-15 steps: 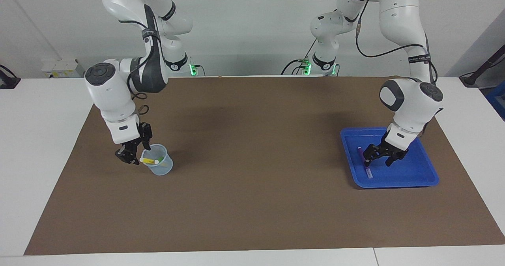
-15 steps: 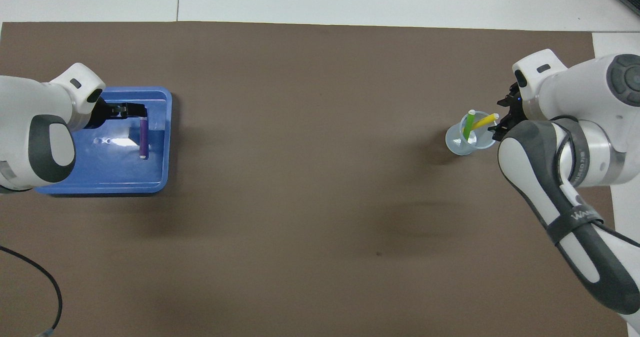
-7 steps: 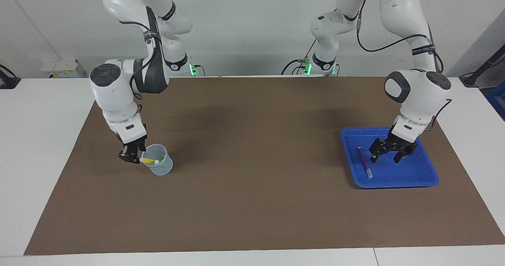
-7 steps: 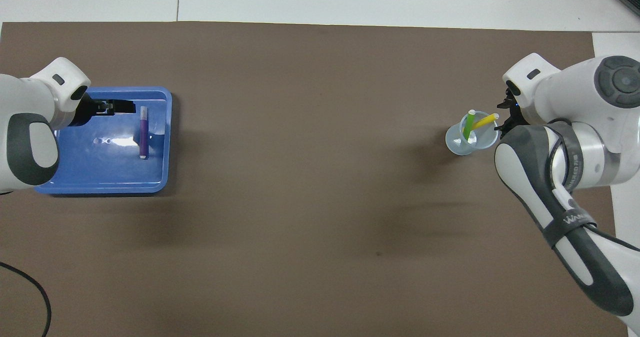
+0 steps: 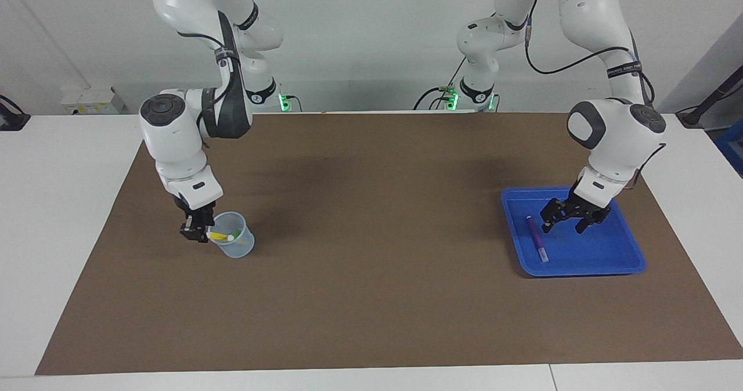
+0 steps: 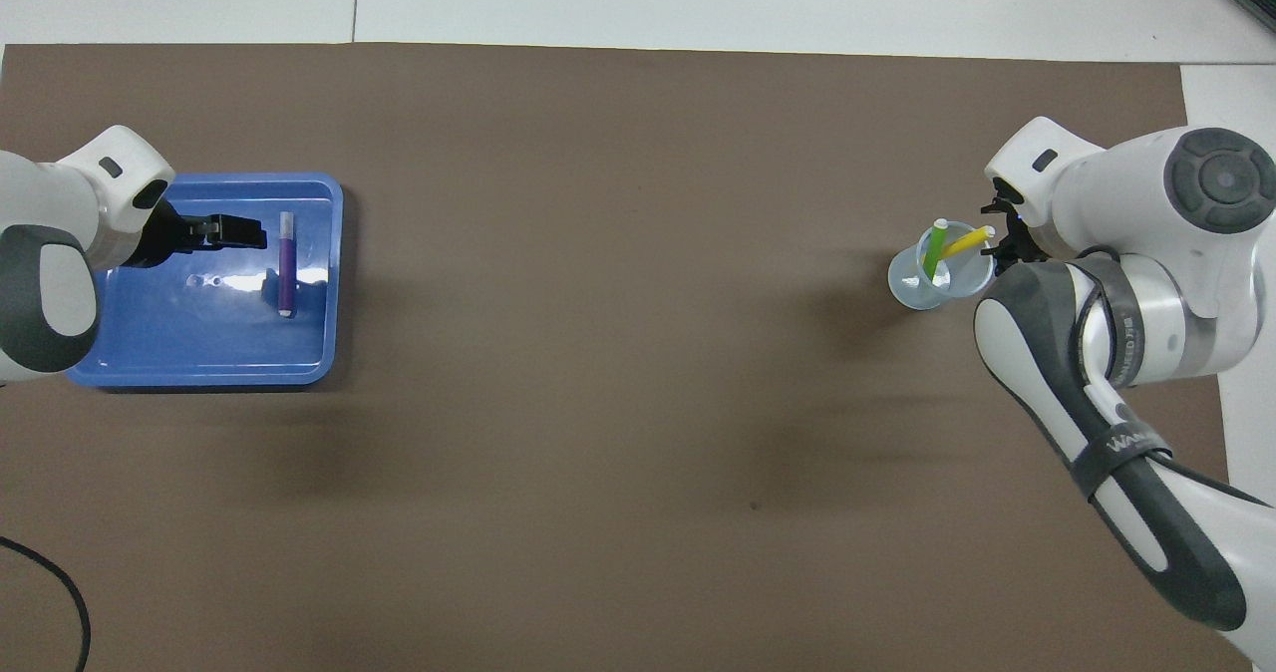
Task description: Right arm passes pens to left for tray arrangement
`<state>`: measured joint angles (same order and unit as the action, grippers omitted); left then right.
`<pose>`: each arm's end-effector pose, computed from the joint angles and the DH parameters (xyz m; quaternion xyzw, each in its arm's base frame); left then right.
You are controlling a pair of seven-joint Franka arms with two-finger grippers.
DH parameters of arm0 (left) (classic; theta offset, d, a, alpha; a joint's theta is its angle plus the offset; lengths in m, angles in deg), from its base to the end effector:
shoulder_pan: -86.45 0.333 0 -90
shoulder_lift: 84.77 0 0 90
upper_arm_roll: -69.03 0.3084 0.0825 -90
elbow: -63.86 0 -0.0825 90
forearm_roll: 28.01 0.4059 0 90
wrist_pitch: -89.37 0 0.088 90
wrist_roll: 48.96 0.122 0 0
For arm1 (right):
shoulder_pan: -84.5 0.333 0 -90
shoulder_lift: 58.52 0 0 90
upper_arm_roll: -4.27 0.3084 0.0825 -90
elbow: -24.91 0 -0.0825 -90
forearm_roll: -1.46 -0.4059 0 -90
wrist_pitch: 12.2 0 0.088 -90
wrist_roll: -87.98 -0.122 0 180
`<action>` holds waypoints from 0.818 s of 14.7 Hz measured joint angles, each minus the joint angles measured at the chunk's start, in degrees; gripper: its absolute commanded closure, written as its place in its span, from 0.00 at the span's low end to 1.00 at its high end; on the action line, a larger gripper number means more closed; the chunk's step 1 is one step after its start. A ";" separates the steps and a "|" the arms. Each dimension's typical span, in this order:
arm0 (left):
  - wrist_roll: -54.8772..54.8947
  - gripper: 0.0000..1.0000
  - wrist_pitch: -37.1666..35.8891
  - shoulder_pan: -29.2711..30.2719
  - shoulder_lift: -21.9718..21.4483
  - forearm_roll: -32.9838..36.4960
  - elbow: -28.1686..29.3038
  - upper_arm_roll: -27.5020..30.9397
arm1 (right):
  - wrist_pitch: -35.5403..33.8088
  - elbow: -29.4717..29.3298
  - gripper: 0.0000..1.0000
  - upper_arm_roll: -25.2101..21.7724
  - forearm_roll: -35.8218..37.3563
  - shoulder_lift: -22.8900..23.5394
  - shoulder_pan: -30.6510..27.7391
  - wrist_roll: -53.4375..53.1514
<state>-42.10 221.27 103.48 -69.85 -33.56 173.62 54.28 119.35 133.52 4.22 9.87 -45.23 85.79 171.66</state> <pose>0.6419 0.0284 0.3423 0.9953 -0.0036 0.0717 0.0650 0.6467 0.0092 0.3645 0.7035 0.7032 0.0243 0.0996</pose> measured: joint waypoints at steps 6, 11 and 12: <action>-8.82 0.01 -6.67 0.04 -1.82 -2.12 -0.32 -0.18 | 1.35 1.06 0.61 0.02 0.04 -0.01 0.01 2.45; -15.07 0.01 -10.44 -0.01 -3.01 -3.72 -0.46 -0.41 | 1.61 1.46 0.74 0.03 0.04 -0.02 0.01 2.77; -16.38 0.01 -11.24 -0.02 -3.05 -3.85 -0.48 -0.47 | 1.61 1.47 0.76 0.03 0.05 -0.02 0.01 2.77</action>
<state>-58.48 210.03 103.46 -72.90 -37.41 173.14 53.80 120.97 134.99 4.25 9.91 -45.25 85.80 174.43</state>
